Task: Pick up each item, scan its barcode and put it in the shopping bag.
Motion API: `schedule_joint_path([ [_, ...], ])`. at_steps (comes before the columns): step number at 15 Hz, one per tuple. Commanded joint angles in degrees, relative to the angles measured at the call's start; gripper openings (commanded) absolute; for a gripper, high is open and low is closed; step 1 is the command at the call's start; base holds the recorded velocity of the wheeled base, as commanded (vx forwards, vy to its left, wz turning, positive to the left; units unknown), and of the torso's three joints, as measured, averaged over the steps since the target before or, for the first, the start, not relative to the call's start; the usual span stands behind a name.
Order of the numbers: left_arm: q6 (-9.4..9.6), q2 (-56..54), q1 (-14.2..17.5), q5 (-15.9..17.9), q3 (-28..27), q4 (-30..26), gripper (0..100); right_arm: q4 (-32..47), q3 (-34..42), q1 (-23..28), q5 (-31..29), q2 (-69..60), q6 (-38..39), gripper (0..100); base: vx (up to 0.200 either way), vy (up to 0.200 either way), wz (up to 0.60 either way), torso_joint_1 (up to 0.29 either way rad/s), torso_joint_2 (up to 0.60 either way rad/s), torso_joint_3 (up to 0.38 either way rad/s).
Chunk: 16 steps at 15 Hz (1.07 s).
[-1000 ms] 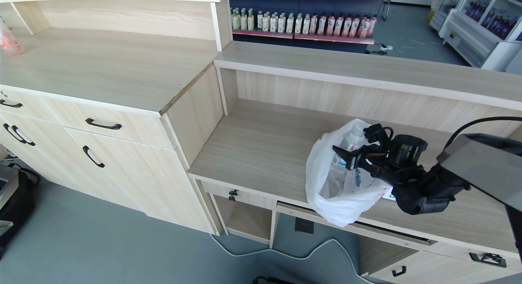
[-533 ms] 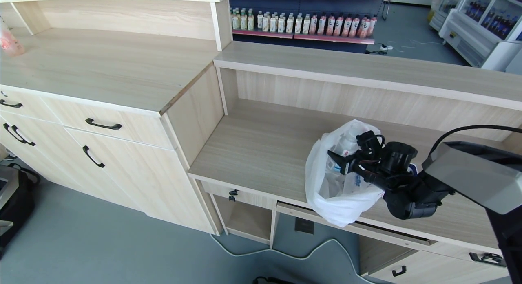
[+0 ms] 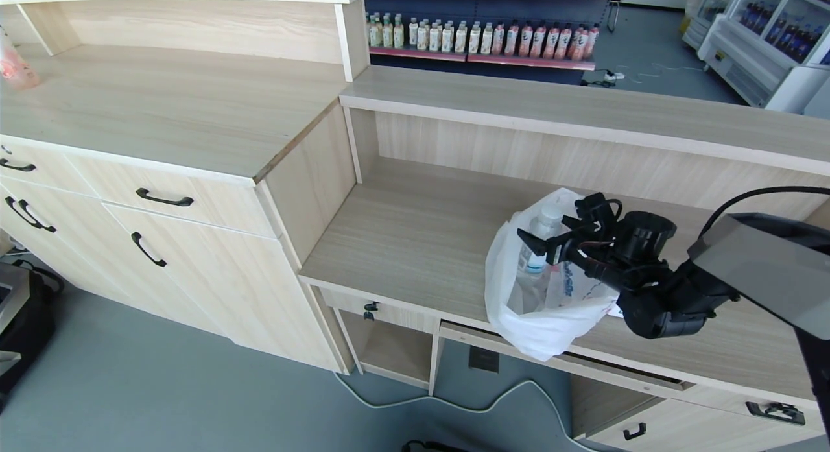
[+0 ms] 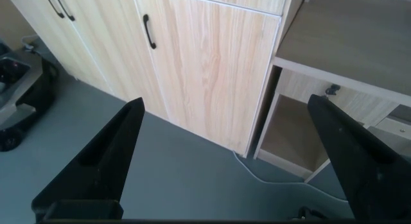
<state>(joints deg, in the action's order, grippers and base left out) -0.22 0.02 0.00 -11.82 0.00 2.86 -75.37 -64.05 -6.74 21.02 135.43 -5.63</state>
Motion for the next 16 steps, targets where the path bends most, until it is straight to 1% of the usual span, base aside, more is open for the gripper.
schedule_joint_path([
  [1,-0.04,0.0,0.0,0.0,0.0,0.0,100,3.7,1.6,0.2,0.0,-9.3,-0.3,100,0.0,0.0,0.0,0.0,0.0,0.0],
  [2,-0.04,0.0,-0.1,0.0,0.0,0.0,100,6.6,4.1,1.5,-0.4,-14.2,-1.1,100,0.0,0.0,0.0,0.0,0.0,0.0],
  [3,-0.04,0.0,0.0,0.0,0.0,0.0,100,9.9,7.4,3.8,-0.4,-19.5,-4.2,100,0.0,0.0,0.0,0.0,0.0,0.0],
  [5,-0.04,0.0,0.0,0.0,0.0,0.0,100,16.5,16.0,10.7,-0.1,-29.5,-11.5,100,0.0,0.0,0.0,0.0,0.0,0.0],
  [7,-0.04,0.0,-0.1,0.0,0.0,0.0,100,19.7,21.6,17.0,0.2,-37.2,-12.1,100,0.0,0.0,0.0,0.0,0.0,0.0],
  [8,-0.04,0.0,0.0,0.0,0.0,0.0,100,19.7,21.8,17.5,0.2,-37.7,-12.1,100,0.0,0.0,0.0,0.0,0.0,0.0],
  [9,-0.04,0.0,0.0,0.0,0.0,0.0,100,20.1,25.7,23.3,-0.4,-43.6,-13.2,100,0.0,0.0,0.0,0.0,0.0,0.0],
  [10,-0.04,0.0,-0.1,0.0,0.0,0.0,100,20.7,26.6,25.5,-0.3,-45.4,-13.9,100,0.0,0.0,-0.6,0.002,0.0,0.002],
  [12,-0.04,0.0,0.0,0.0,0.0,0.0,100,25.7,29.6,31.4,-1.1,-49.5,-14.7,100,0.0,0.0,-0.6,-0.005,0.0,0.005],
  [13,-0.04,0.0,0.0,0.0,0.0,0.0,100,28.9,29.6,33.9,-3.3,-50.7,-15.2,100,0.0,0.0,-0.6,0.002,0.01,0.007],
  [14,-0.04,0.0,0.0,0.0,0.0,0.0,100,32.3,29.1,37.2,-7.0,-51.3,-15.7,100,0.0,0.0,-0.6,0.017,0.01,0.002],
  [15,-0.04,0.0,0.0,0.0,0.0,0.0,100,35.5,27.8,40.3,-9.1,-51.2,-17.6,100,0.0,0.0,-0.6,0.002,0.0,0.007],
  [16,-0.04,0.0,0.0,0.0,0.0,0.0,100,39.4,25.8,43.7,-13.2,-50.3,-20.3,100,0.0,0.0,-0.6,-0.007,0.0,0.007],
])
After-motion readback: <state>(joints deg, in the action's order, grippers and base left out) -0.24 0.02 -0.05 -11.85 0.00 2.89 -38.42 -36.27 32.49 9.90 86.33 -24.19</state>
